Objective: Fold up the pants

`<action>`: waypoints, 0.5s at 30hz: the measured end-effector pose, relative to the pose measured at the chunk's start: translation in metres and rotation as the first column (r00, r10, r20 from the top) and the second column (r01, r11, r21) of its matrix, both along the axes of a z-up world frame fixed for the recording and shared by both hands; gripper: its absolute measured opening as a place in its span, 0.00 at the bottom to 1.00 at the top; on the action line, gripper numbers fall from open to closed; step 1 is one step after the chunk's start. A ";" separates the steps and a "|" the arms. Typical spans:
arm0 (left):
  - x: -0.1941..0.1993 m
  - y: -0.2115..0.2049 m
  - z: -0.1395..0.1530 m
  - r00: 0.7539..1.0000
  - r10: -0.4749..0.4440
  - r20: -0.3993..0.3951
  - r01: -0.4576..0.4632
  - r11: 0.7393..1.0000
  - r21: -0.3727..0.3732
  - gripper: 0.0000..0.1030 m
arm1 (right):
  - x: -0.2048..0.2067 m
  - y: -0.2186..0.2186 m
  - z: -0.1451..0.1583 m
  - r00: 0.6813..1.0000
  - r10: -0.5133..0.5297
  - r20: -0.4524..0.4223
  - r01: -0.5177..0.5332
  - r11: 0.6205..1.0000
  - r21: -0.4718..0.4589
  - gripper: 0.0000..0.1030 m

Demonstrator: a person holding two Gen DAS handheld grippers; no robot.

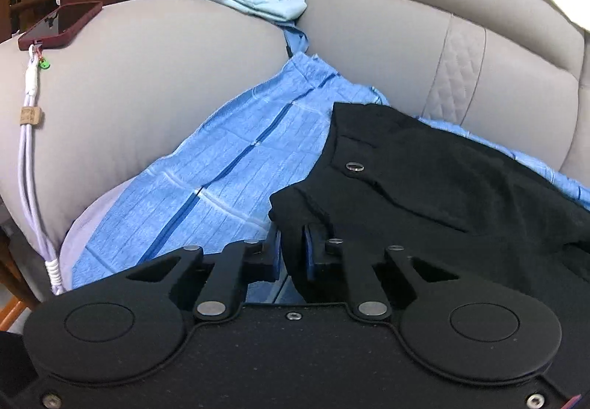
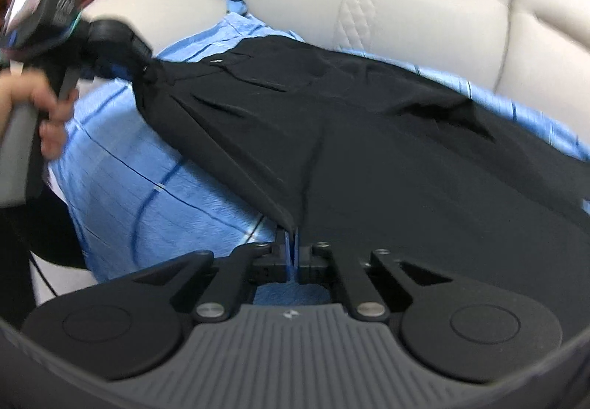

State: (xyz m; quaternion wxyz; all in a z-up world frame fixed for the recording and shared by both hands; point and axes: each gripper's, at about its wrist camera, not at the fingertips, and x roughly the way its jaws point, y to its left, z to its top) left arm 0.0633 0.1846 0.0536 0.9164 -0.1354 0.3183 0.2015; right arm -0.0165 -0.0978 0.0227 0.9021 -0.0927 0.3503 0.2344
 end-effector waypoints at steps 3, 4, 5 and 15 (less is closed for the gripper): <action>0.001 0.003 -0.015 0.997 0.017 -0.073 -0.018 1.000 -0.010 0.15 | 0.000 -0.001 -0.005 0.997 -0.001 -0.072 0.002 1.000 0.016 0.04; 0.001 0.005 -0.018 0.995 0.019 -0.093 -0.021 1.000 -0.017 0.21 | 0.000 0.001 -0.009 0.997 0.001 -0.083 -0.001 1.000 0.000 0.06; 0.001 0.006 -0.019 0.994 0.026 -0.104 -0.028 0.999 -0.017 0.28 | 0.001 0.003 -0.011 0.996 0.002 -0.093 -0.003 1.000 -0.012 0.08; 0.019 0.016 0.050 1.000 -0.007 -0.014 0.006 1.000 -0.008 0.85 | 0.077 -0.062 0.077 0.979 -0.192 -0.074 0.201 0.971 0.130 0.91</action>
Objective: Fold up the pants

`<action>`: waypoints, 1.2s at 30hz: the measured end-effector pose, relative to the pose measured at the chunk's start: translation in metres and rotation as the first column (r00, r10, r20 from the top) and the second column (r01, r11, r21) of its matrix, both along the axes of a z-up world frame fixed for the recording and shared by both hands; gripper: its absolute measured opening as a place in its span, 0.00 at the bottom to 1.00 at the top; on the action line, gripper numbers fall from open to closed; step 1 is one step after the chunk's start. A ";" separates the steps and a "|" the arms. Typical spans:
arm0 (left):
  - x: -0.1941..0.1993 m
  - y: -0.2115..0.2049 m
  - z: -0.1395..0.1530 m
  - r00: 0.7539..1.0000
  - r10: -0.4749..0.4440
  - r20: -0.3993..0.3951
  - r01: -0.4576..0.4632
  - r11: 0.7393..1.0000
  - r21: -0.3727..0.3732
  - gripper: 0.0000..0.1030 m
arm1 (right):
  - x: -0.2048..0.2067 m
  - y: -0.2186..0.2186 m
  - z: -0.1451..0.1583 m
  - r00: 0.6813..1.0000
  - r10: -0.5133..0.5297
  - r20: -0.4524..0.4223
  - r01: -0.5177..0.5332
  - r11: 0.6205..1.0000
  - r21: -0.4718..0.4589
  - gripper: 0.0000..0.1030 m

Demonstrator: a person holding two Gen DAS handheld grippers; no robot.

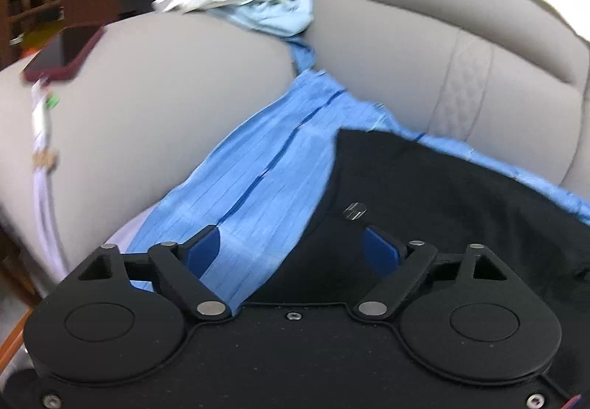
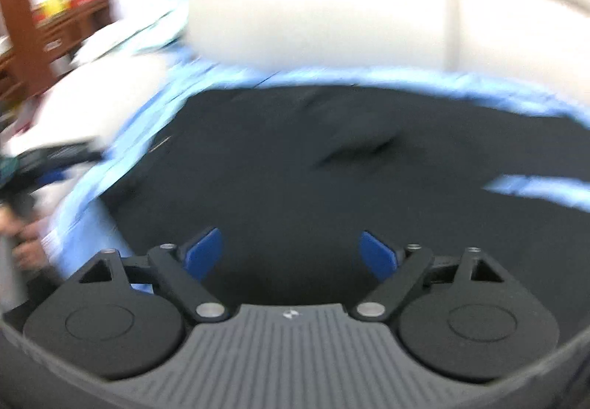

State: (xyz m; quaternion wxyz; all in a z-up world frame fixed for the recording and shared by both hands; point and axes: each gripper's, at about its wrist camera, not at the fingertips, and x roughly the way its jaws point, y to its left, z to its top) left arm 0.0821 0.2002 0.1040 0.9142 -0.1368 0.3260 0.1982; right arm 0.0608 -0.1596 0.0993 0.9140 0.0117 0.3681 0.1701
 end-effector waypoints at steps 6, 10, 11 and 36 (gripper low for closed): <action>0.078 -0.006 0.028 0.995 -0.091 -0.041 0.086 0.990 -0.108 0.87 | 0.130 -0.082 0.024 0.943 -0.268 -0.197 0.287 0.955 0.076 0.98; 0.139 -0.007 0.025 0.991 -0.083 -0.105 0.063 0.982 -0.180 0.87 | 0.213 -0.138 0.017 0.810 -0.468 -0.355 0.496 0.868 -0.012 0.98; 0.155 -0.007 0.021 0.989 -0.077 -0.123 0.051 0.978 -0.205 0.87 | 0.227 -0.149 0.015 0.787 -0.497 -0.365 0.527 0.850 -0.020 0.98; 0.337 -0.007 -0.079 0.924 0.160 -0.348 -0.196 0.978 -0.069 1.00 | 0.442 -0.258 -0.110 0.548 -0.777 -0.309 0.680 0.629 -0.377 1.00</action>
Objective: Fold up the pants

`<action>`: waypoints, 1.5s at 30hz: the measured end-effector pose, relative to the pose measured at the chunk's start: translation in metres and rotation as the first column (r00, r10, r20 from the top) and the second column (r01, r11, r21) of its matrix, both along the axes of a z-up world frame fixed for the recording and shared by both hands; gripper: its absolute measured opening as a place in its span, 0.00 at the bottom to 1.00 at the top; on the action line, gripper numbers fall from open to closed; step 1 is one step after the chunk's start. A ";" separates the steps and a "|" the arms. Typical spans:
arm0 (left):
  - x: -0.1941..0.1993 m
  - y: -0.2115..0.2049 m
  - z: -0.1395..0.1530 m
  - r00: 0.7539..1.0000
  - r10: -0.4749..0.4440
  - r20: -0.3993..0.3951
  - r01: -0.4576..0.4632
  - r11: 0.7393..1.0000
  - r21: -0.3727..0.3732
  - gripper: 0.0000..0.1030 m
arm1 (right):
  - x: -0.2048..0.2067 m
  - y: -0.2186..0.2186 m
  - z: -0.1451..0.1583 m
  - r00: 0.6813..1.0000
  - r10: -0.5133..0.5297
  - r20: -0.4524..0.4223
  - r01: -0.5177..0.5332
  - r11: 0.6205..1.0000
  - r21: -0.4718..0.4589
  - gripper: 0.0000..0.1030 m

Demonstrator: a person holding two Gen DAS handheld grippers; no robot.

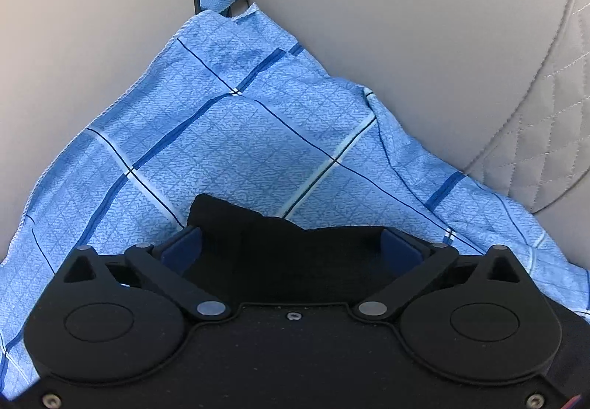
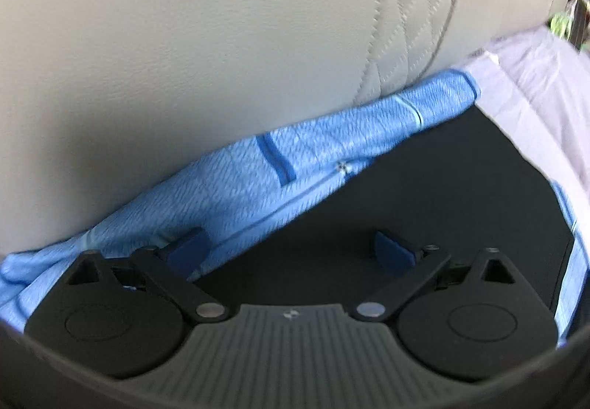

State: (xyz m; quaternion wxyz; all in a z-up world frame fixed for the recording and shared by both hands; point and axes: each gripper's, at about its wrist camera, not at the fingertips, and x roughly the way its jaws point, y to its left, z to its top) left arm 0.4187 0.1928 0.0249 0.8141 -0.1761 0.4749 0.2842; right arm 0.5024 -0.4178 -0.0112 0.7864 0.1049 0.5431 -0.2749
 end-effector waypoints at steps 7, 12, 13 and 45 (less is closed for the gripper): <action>0.008 0.002 -0.006 0.999 0.041 -0.035 -0.040 0.998 0.042 1.00 | -0.002 -0.005 -0.002 0.999 -0.021 0.025 0.022 0.999 -0.034 0.77; 0.007 -0.001 -0.011 0.999 0.033 -0.033 -0.030 0.996 0.089 0.99 | -0.021 -0.018 0.014 0.997 -0.071 0.042 0.073 0.996 -0.047 0.04; 0.006 -0.002 -0.010 0.999 0.031 -0.028 -0.028 0.994 0.102 0.88 | -0.026 -0.022 0.015 0.997 -0.068 0.045 0.070 0.997 -0.042 0.04; -0.231 0.002 0.065 0.962 -0.225 0.152 0.213 0.972 0.095 0.01 | -0.419 -0.086 0.055 0.839 -0.276 0.470 0.096 0.924 0.371 0.04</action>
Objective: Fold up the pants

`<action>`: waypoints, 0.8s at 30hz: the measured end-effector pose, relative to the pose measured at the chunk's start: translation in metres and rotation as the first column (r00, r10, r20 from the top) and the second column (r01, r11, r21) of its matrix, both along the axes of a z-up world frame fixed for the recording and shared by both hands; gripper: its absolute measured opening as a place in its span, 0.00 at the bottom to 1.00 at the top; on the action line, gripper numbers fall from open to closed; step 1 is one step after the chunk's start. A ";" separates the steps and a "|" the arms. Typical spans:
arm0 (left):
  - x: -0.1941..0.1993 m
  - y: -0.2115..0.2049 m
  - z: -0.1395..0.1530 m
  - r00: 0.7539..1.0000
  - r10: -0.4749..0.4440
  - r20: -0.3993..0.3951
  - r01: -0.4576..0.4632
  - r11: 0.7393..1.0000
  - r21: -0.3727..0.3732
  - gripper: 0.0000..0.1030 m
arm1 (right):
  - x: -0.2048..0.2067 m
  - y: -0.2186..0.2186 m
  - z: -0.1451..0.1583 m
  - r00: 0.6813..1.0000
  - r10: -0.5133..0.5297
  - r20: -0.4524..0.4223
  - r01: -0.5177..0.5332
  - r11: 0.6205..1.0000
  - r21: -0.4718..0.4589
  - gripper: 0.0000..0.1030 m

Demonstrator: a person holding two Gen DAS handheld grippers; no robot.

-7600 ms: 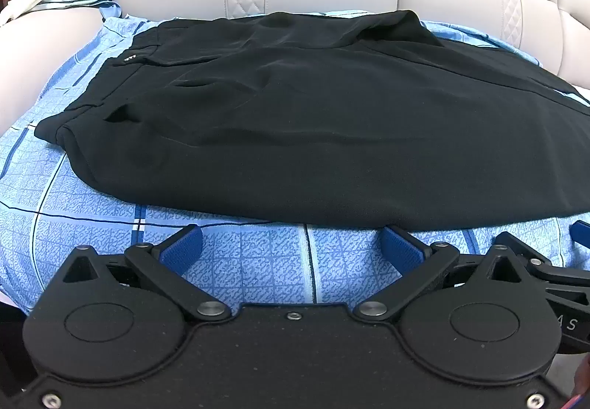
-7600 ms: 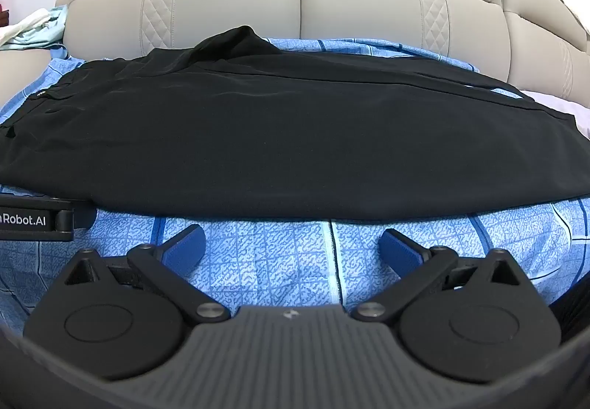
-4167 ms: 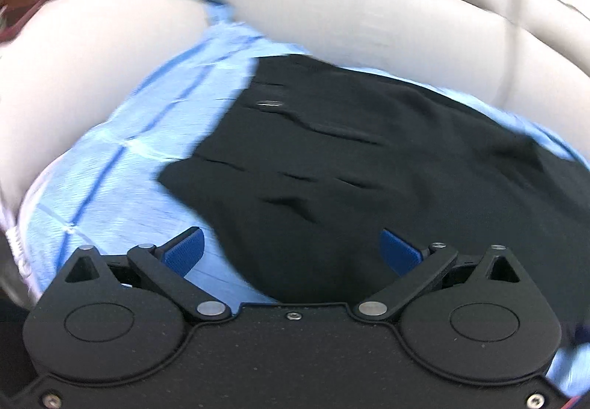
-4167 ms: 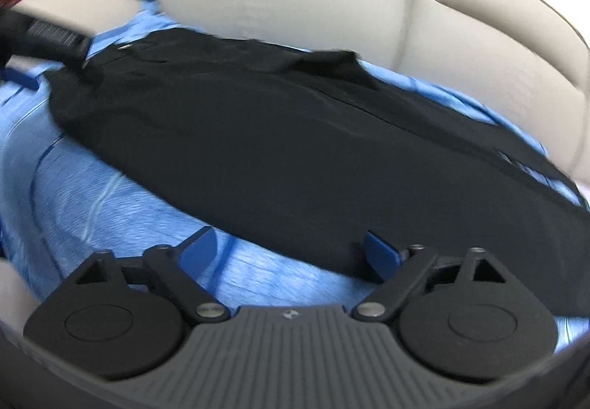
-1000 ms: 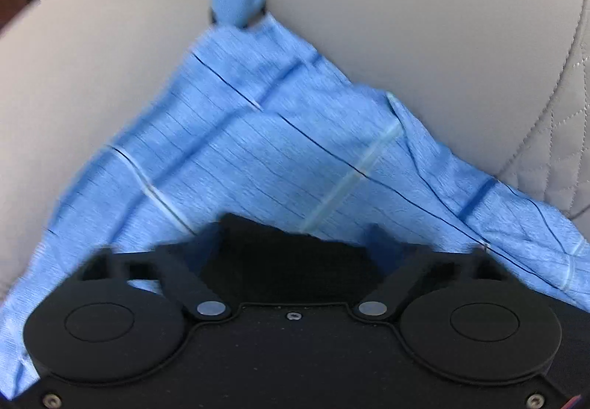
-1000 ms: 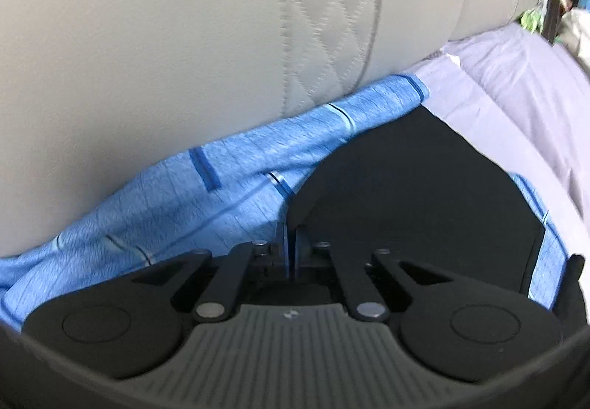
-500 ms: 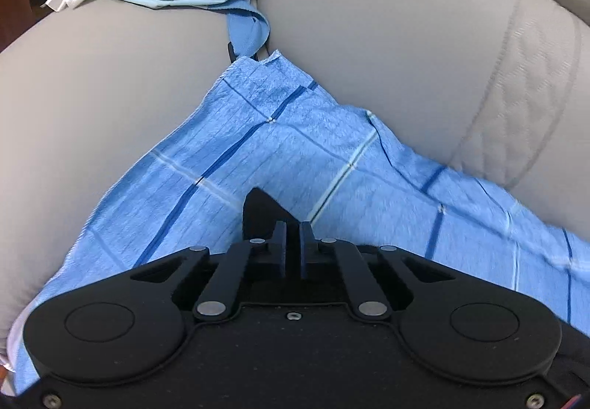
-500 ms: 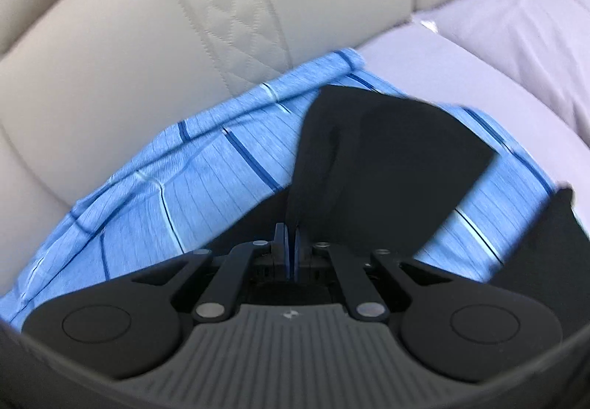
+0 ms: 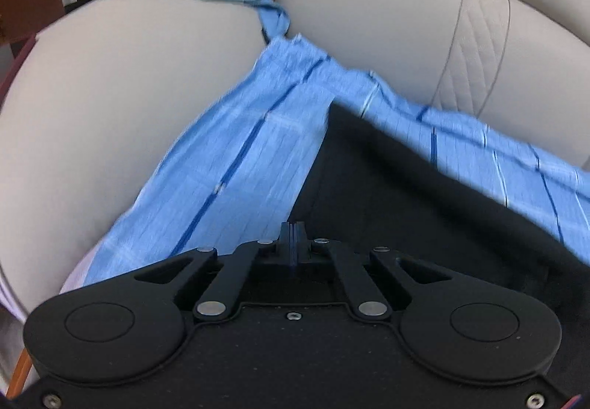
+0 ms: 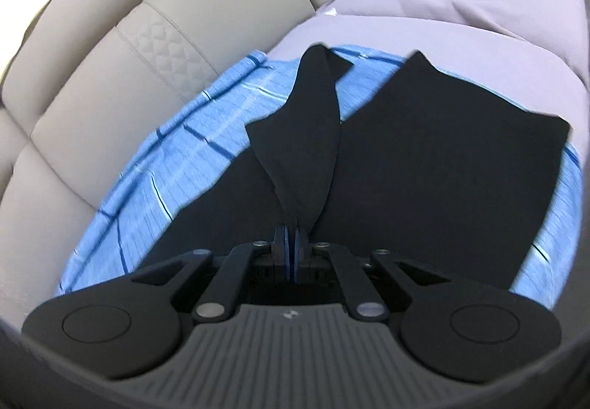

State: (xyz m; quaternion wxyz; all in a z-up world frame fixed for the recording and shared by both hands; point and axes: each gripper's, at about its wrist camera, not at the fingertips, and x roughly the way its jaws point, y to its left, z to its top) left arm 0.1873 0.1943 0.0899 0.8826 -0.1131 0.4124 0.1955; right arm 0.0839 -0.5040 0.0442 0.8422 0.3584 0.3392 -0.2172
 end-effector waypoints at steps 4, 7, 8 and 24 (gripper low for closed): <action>-0.019 0.009 -0.001 1.000 -0.019 0.009 0.020 0.998 -0.058 0.01 | -0.013 0.006 -0.004 0.999 0.011 -0.031 -0.012 0.999 -0.035 0.04; -0.018 0.017 0.009 0.996 -0.061 0.063 0.070 0.987 -0.144 0.13 | -0.018 0.004 -0.005 0.999 0.016 -0.036 -0.017 0.999 -0.030 0.04; -0.014 0.018 0.013 0.995 -0.067 0.072 0.077 0.985 -0.157 0.25 | -0.018 0.004 -0.006 0.999 0.022 -0.043 -0.024 0.999 -0.038 0.05; 0.107 -0.025 -0.054 0.992 0.111 -0.068 -0.126 0.945 -0.301 0.02 | -0.019 0.006 -0.036 0.994 0.090 -0.069 -0.097 0.990 -0.100 0.05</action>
